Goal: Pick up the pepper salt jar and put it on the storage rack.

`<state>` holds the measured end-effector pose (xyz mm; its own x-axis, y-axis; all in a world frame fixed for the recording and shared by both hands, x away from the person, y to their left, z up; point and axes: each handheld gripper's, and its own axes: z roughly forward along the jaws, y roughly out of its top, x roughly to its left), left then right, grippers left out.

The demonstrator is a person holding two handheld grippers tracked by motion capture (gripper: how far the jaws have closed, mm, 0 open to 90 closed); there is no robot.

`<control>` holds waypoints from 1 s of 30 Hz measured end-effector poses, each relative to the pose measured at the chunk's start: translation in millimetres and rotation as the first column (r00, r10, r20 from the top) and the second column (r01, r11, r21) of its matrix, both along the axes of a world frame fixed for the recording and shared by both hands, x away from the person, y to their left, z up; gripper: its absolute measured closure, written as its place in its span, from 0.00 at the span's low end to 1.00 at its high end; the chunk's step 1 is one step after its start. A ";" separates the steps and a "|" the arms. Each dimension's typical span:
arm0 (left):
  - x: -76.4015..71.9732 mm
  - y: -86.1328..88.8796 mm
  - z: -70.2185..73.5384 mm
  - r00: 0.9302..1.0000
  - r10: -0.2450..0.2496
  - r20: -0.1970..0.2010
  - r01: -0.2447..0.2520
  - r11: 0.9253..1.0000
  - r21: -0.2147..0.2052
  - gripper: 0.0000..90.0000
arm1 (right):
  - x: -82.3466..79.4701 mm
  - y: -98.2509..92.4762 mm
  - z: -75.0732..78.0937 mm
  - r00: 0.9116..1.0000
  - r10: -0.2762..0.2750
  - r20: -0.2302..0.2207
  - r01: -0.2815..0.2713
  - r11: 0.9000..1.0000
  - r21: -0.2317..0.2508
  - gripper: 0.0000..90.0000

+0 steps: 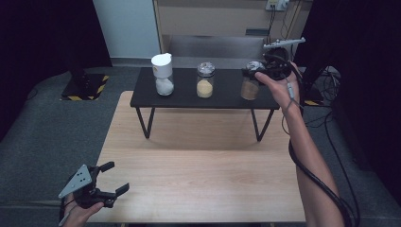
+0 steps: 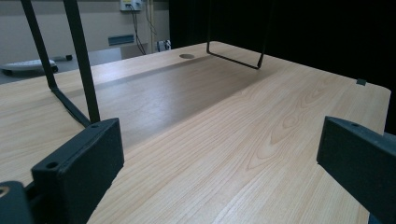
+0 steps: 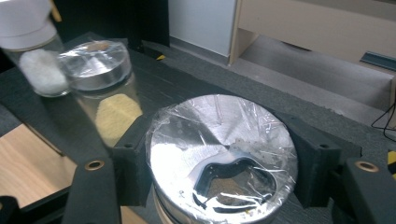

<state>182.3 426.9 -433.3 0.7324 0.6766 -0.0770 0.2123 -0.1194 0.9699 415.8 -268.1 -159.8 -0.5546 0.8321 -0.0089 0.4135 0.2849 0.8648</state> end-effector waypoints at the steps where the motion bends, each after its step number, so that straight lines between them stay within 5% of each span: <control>1: 0.0 0.1 0.0 1.000 0.000 0.000 0.000 1.000 0.000 0.00 | 1.3 0.2 -0.9 1.000 -0.005 0.000 0.005 1.000 0.003 0.39; 10: 0.5 0.1 -0.1 1.000 -0.002 -0.001 0.002 1.000 0.000 0.00 | 9.5 4.0 -9.6 0.998 -0.056 0.007 0.056 0.998 0.024 0.39; 30: 1.2 0.8 -0.8 1.000 -0.008 -0.002 0.008 1.000 -0.005 0.00 | 25.2 11.8 -22.2 0.997 -0.075 -0.013 0.075 0.997 -0.004 0.39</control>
<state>183.5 427.7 -434.2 0.7373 0.6706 -0.0817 0.2134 -0.1165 0.9700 441.1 -256.3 -182.0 -0.4911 0.8711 -0.0050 0.4452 0.2559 0.8581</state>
